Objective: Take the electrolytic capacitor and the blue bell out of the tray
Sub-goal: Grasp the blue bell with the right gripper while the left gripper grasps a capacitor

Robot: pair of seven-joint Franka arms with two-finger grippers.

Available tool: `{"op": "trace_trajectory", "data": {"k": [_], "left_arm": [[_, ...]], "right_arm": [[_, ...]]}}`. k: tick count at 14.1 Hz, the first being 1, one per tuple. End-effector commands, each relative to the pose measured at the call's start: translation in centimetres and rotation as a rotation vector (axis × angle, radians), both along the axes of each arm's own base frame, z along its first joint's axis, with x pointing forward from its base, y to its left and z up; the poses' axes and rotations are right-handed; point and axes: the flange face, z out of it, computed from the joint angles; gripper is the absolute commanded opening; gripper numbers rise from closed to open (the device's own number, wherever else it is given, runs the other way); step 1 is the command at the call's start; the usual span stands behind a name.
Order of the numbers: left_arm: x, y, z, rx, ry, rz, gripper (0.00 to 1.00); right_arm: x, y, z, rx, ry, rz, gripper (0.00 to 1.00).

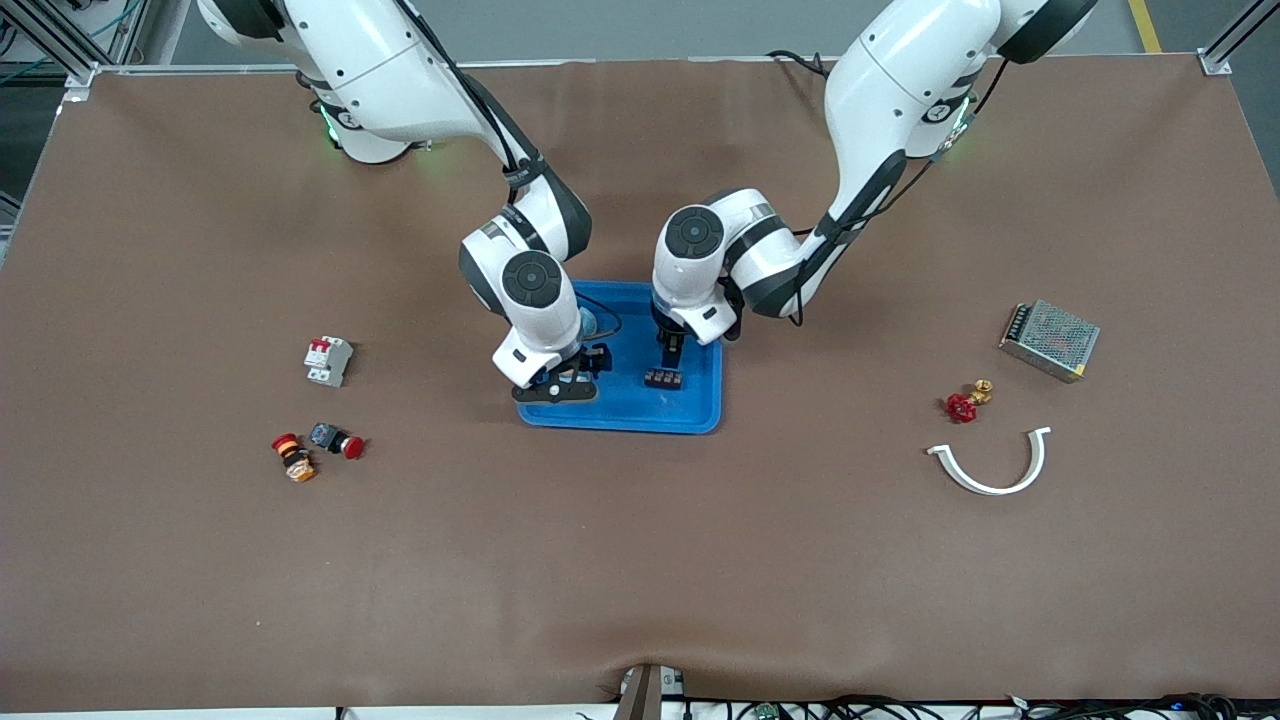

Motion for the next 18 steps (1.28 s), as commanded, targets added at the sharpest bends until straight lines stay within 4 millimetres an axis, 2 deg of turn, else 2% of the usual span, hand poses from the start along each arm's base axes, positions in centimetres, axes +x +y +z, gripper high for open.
{"op": "trace_trajectory", "data": {"k": [1, 3, 4, 7, 10, 11, 13, 15, 18], "left_arm": [[-0.1, -0.6, -0.1, 0.0, -0.028, 0.014, 0.84], [-0.1, -0.6, -0.1, 0.01, -0.046, -0.011, 0.44], [-0.1, -0.7, -0.1, 0.011, -0.049, -0.017, 0.29], [-0.1, -0.7, 0.0, 0.012, -0.055, -0.023, 0.0], [0.0, -0.7, 0.3, 0.011, -0.061, -0.032, 0.0], [0.4, -0.9, 0.8, 0.006, -0.068, -0.029, 0.0], [0.9, -1.1, 1.6, 0.002, -0.079, -0.024, 0.0], [1.8, -1.3, 2.7, 0.002, -0.095, -0.034, 0.0], [3.3, -1.3, 4.3, 0.033, -0.097, -0.04, 0.0]], "right_arm": [[-0.1, 0.6, -0.3, -0.003, -0.017, 0.012, 1.0], [-0.2, 0.7, -0.3, -0.002, -0.018, 0.014, 1.0], [-0.2, 0.7, -0.3, -0.002, -0.018, 0.014, 1.0], [-0.1, 0.7, -0.2, -0.003, -0.021, 0.014, 1.0], [-0.1, 0.7, -0.2, -0.005, -0.022, 0.018, 1.0], [0.0, 0.6, -0.3, -0.007, -0.022, 0.017, 0.94], [0.0, 0.5, -0.6, -0.009, -0.019, 0.015, 0.93], [0.0, 0.5, -0.8, -0.005, -0.025, 0.018, 0.81], [0.0, 0.5, -0.8, -0.005, -0.025, 0.018, 0.47]]}}
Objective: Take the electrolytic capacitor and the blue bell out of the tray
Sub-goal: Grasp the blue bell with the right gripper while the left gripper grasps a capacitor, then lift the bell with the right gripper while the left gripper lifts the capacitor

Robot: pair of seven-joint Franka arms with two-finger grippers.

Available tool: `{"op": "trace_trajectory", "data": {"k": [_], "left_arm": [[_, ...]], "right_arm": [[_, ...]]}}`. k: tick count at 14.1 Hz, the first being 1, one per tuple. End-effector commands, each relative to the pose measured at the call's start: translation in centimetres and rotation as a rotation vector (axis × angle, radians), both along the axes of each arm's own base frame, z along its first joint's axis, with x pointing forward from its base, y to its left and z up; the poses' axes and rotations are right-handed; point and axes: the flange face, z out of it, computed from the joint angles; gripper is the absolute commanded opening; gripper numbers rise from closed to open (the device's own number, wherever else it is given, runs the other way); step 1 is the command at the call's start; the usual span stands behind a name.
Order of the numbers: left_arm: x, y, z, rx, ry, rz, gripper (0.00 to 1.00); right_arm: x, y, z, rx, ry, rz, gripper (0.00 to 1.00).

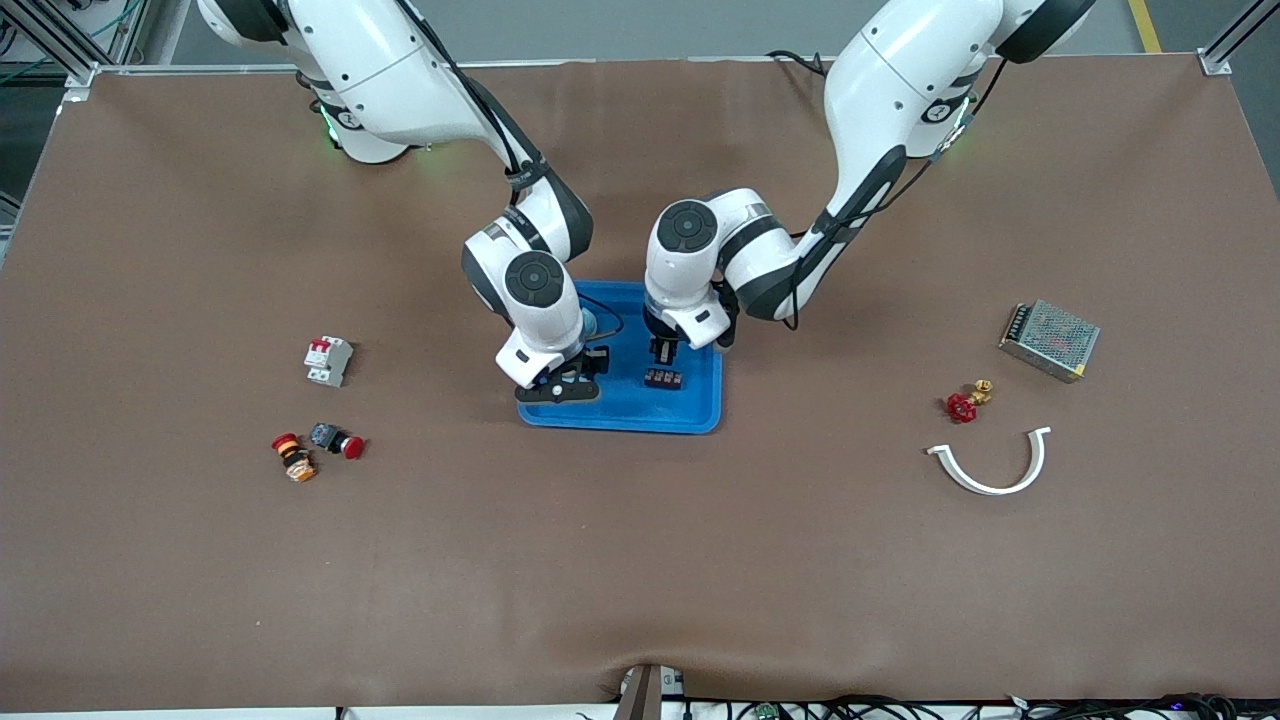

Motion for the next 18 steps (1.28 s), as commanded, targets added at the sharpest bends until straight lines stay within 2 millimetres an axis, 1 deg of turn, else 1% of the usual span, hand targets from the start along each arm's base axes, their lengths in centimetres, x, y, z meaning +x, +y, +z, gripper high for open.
{"op": "trace_trajectory", "data": {"k": [1, 4, 5, 6, 7, 8, 9, 10, 11, 13, 14, 15, 17, 18], "left_arm": [[1.3, 0.1, 2.3, 0.028, -0.036, -0.019, 0.0], [1.2, 1.0, 2.8, 0.092, -0.014, -0.156, 0.0], [0.9, 1.2, 3.4, 0.107, -0.01, -0.214, 0.0], [0.8, 1.8, 3.7, 0.126, -0.002, -0.272, 0.0], [1.0, 2.5, 4.3, 0.134, 0.001, -0.326, 0.0], [1.0, 3.1, 4.8, 0.132, 0.008, -0.37, 0.0], [1.4, 4.3, 5.6, 0.125, 0.01, -0.409, 0.0], [1.5, 5.4, 6.2, 0.112, 0.017, -0.449, 0.0], [2.0, 6.8, 7.0, 0.099, 0.022, -0.486, 0.0], [3.3, 10.0, 8.3, 0.083, 0.061, -0.545, 0.0], [3.9, 11.2, 8.9, 0.074, 0.079, -0.557, 0.0], [4.4, 12.1, 9.0, 0.061, 0.086, -0.56, 0.0], [4.6, 13.1, 8.5, 0.061, 0.099, -0.558, 0.0], [4.9, 14.4, 7.6, 0.062, 0.117, -0.587, 0.0]], "right_arm": [[0.1, 0.2, -0.4, -0.011, -0.014, 0.012, 0.41], [0.3, 0.2, 0.1, -0.011, -0.015, 0.013, 0.37], [0.4, 0.1, 0.7, -0.011, -0.015, 0.02, 0.35], [0.5, 0.2, 1.9, -0.01, -0.018, 0.027, 0.35], [0.7, 0.1, 4.5, -0.008, -0.022, 0.035, 0.35], [0.8, -0.3, 6.2, -0.018, -0.01, 0.044, 0.35], [1.2, -1.2, 9.1, -0.024, -0.001, 0.061, 0.35], [2.0, -3.2, 12.0, -0.03, 0.022, 0.088, 0.35], [2.9, -5.7, 14.9, -0.038, 0.048, 0.134, 0.35], [4.2, -11.7, 20.0, -0.046, 0.085, 0.209, 0.35], [4.3, -14.2, 22.3, -0.039, 0.112, 0.245, 0.35], [4.6, -17.6, 24.5, -0.018, 0.129, 0.276, 0.35], [5.8, -25.6, 27.0, 0.014, 0.156, 0.378, 0.35], [6.4, -29.7, 27.7, 0.028, 0.169, 0.443, 0.35]]}}
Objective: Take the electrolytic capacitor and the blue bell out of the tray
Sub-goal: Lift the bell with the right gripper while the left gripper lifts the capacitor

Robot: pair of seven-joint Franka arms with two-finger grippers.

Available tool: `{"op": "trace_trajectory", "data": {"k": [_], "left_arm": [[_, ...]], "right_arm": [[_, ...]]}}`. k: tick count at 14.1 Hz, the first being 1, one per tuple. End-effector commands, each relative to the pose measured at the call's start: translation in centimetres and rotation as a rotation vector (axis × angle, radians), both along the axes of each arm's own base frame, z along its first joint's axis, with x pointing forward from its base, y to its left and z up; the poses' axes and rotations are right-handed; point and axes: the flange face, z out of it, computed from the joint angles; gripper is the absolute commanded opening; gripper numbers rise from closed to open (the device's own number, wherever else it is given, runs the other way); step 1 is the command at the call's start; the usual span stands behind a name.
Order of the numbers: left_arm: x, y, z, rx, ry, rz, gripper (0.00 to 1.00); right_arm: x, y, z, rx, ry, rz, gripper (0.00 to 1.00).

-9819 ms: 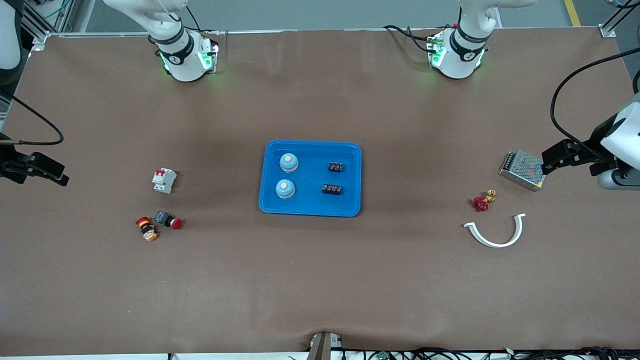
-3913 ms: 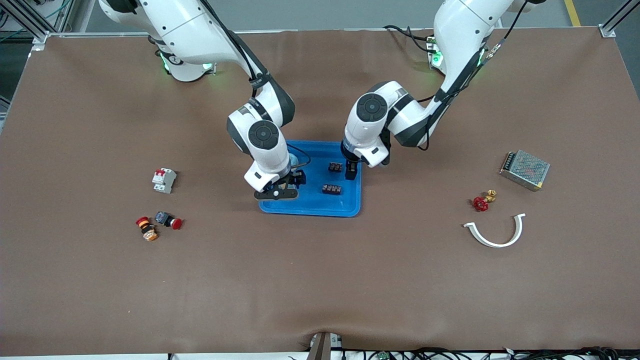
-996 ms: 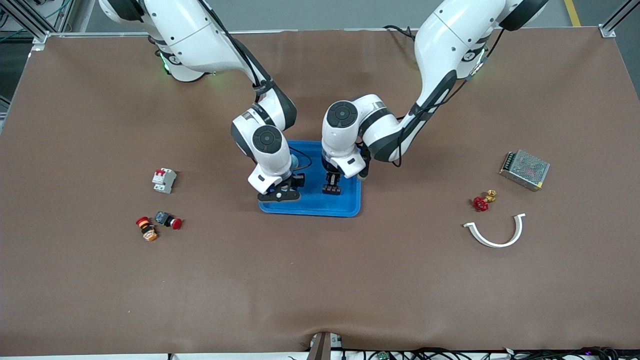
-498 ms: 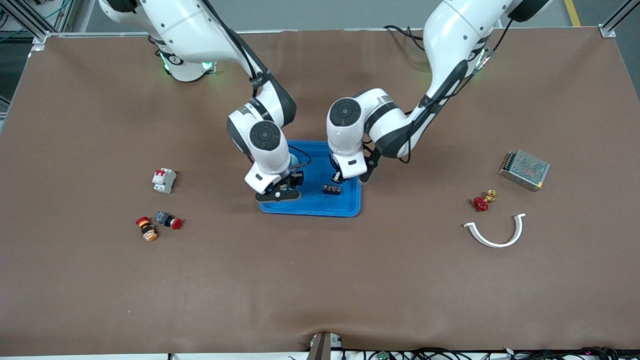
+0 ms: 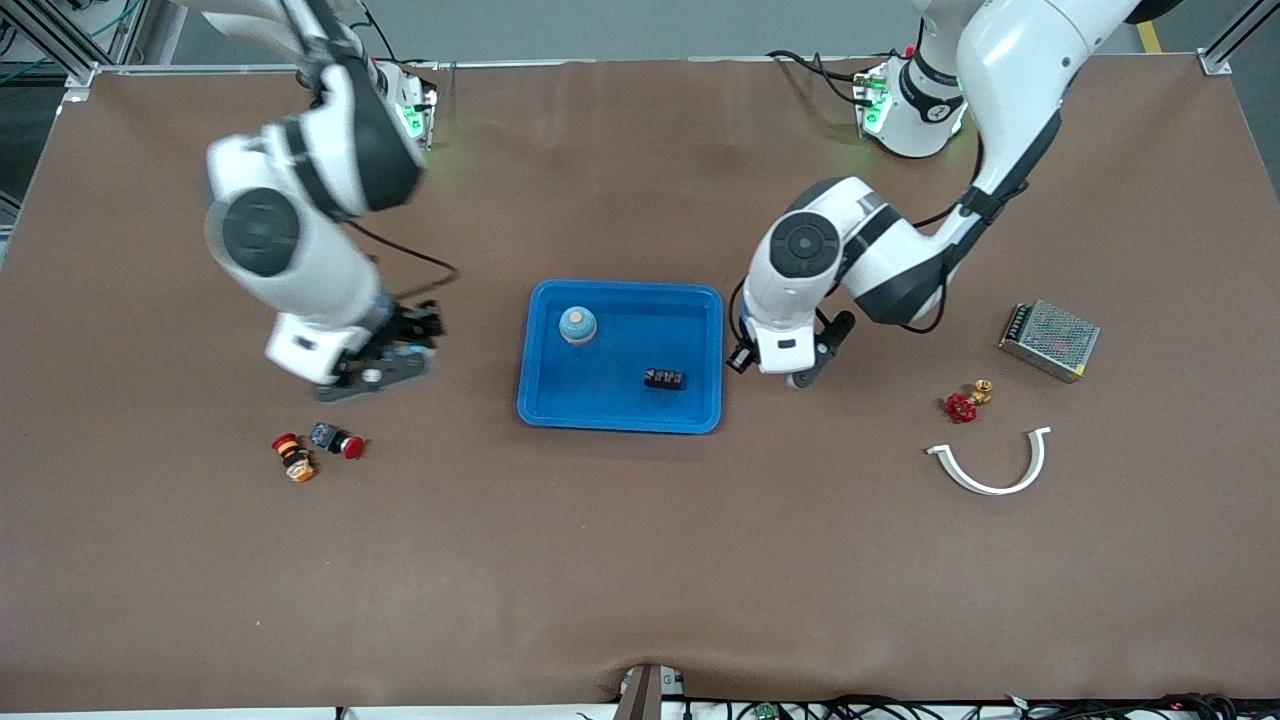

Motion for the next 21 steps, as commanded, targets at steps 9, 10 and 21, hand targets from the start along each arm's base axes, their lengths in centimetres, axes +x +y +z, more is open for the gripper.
{"op": "trace_trajectory", "data": {"k": [9, 10, 21], "left_arm": [[2.5, 9.2, -1.7, -0.026, 0.038, -0.384, 0.0], [3.2, 10.5, -1.7, -0.034, 0.033, -0.427, 0.0], [6.4, 18.5, -1.8, 0.035, 0.003, -0.861, 0.0]], "right_arm": [[0.8, -28.5, -0.5, 0.045, 0.024, 0.348, 0.35], [0.5, -30.1, -2.0, 0.042, 0.013, 0.351, 0.35], [-7.1, -35.0, -17.3, 0.034, -0.08, 0.337, 0.36]]}}
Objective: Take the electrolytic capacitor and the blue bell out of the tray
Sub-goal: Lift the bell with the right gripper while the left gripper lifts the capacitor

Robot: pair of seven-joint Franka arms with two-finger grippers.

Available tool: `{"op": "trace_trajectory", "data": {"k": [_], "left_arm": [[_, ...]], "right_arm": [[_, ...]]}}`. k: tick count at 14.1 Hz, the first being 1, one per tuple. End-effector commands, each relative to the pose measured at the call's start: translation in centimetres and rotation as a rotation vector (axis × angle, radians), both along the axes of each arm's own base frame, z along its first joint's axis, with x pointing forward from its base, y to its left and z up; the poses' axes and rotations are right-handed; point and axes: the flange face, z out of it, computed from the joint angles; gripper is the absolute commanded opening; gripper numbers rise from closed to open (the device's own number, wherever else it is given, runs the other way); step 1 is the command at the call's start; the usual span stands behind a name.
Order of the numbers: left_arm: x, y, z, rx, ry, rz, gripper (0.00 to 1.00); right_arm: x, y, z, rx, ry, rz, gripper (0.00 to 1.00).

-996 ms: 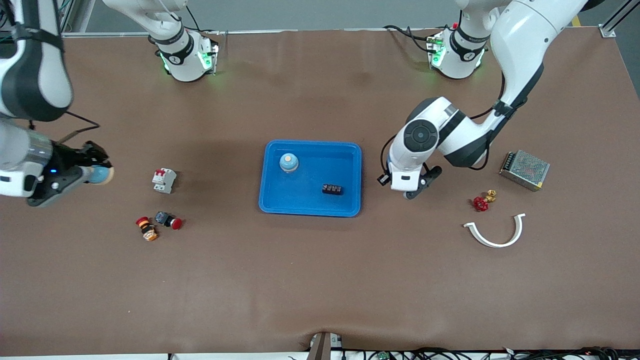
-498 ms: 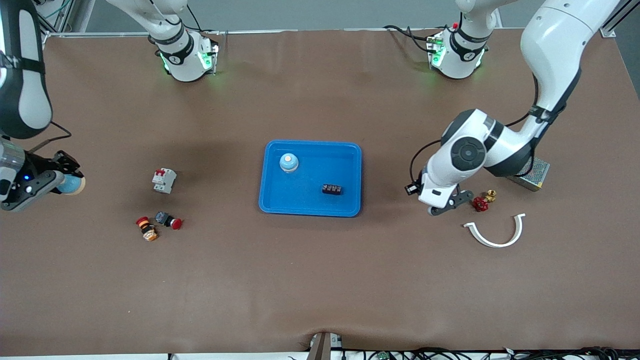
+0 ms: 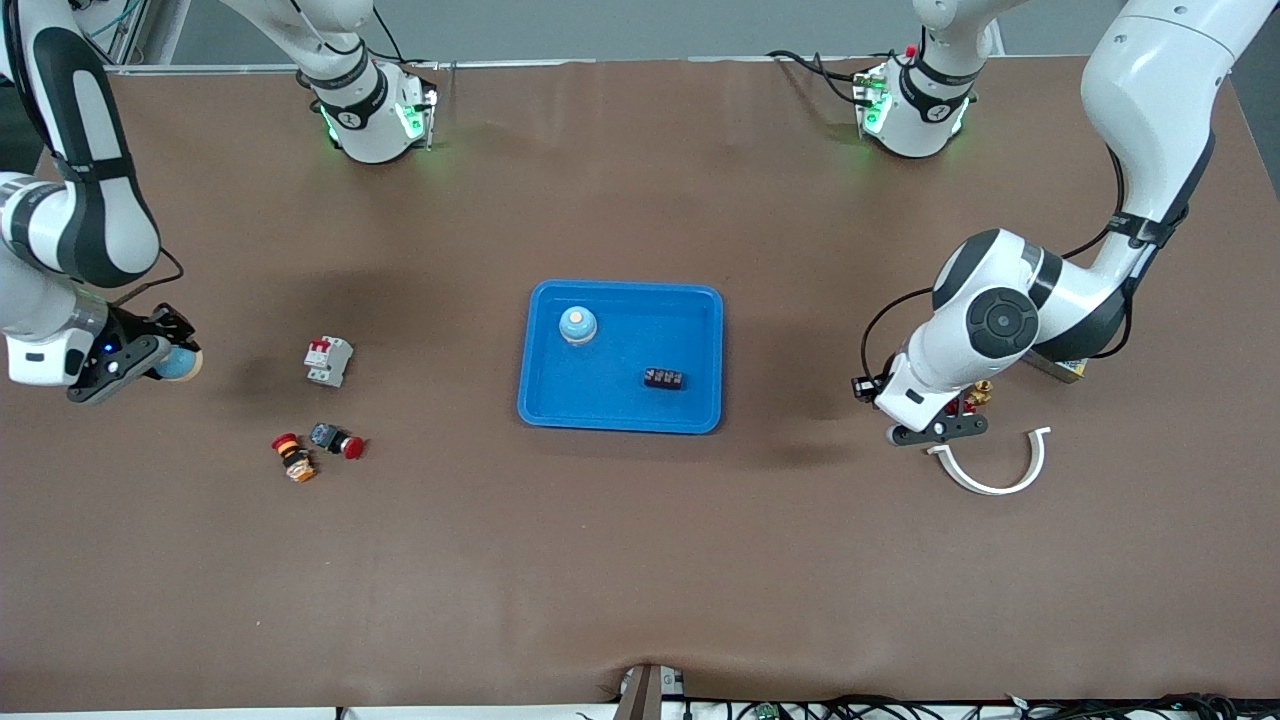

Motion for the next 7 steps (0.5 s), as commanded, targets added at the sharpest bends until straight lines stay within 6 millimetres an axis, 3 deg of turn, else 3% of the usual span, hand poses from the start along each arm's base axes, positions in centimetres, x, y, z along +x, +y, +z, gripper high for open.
{"op": "trace_trajectory", "data": {"k": [1, 5, 7], "left_arm": [[-1.0, -0.1, -0.6, 0.059, -0.018, -0.083, 0.0], [-3.2, -0.9, -1.8, 0.067, -0.023, -0.115, 0.0], [-6.0, -1.8, -3.3, 0.034, -0.06, -0.153, 0.0]], "right_arm": [[-1.6, 0.4, -1.7, 0.005, -0.008, 0.001, 0.36], [-2.0, 0.6, -4.7, 0.029, -0.016, -0.023, 0.36], [-2.5, 0.9, -6.1, 0.022, -0.037, -0.021, 0.36]]}}
